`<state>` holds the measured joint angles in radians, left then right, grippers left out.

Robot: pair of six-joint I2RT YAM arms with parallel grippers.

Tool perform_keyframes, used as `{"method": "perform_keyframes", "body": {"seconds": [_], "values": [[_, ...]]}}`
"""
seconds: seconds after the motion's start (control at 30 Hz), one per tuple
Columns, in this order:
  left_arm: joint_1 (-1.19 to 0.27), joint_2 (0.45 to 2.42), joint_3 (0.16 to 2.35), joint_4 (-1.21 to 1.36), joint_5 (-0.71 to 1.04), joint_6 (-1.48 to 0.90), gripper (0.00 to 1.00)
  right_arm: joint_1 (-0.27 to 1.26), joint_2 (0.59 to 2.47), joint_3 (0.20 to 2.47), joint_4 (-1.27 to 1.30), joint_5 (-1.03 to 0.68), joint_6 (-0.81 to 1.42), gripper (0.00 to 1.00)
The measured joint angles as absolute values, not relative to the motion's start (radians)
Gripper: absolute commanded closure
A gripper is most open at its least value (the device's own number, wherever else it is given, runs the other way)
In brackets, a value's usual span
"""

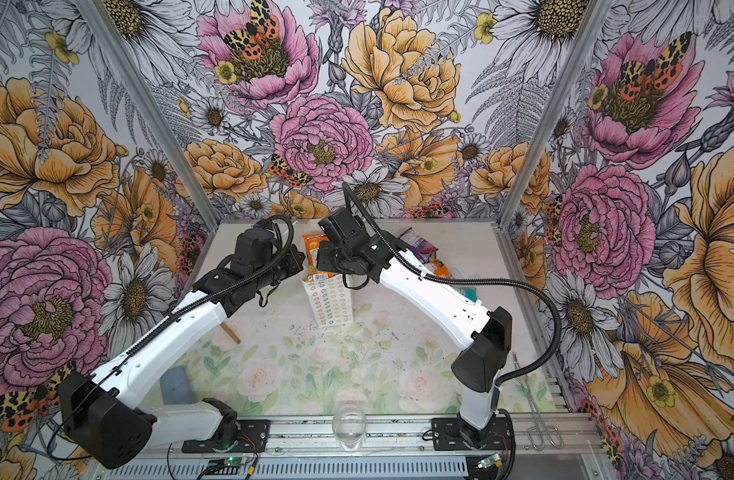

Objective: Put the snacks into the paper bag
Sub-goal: 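Lower the orange packet into the bag and open the right gripper, then raise the right gripper from the bag and move it toward the remaining snacks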

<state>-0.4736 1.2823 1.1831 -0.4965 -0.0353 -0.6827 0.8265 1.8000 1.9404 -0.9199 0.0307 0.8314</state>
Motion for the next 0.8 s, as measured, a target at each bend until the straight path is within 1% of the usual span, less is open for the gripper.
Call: {"method": "perform_keyframes", "body": {"seconds": [0.17, 0.47, 0.67, 0.8], "values": [[-0.474, 1.276, 1.179, -0.497, -0.035, -0.683, 1.0, 0.828, 1.8, 1.93, -0.927, 0.035, 0.838, 0.83], [-0.474, 1.271, 1.172, -0.495, -0.036, -0.683, 1.0, 0.832, 1.795, 1.93, -0.931, 0.049, 0.838, 0.69], [-0.474, 1.271, 1.172, -0.496, -0.036, -0.683, 1.0, 0.835, 1.78, 1.93, -0.931, 0.049, 0.837, 0.63], [-0.474, 1.271, 1.172, -0.496, -0.036, -0.685, 1.0, 0.835, 1.773, 1.93, -0.931, 0.049, 0.826, 0.62]]}}
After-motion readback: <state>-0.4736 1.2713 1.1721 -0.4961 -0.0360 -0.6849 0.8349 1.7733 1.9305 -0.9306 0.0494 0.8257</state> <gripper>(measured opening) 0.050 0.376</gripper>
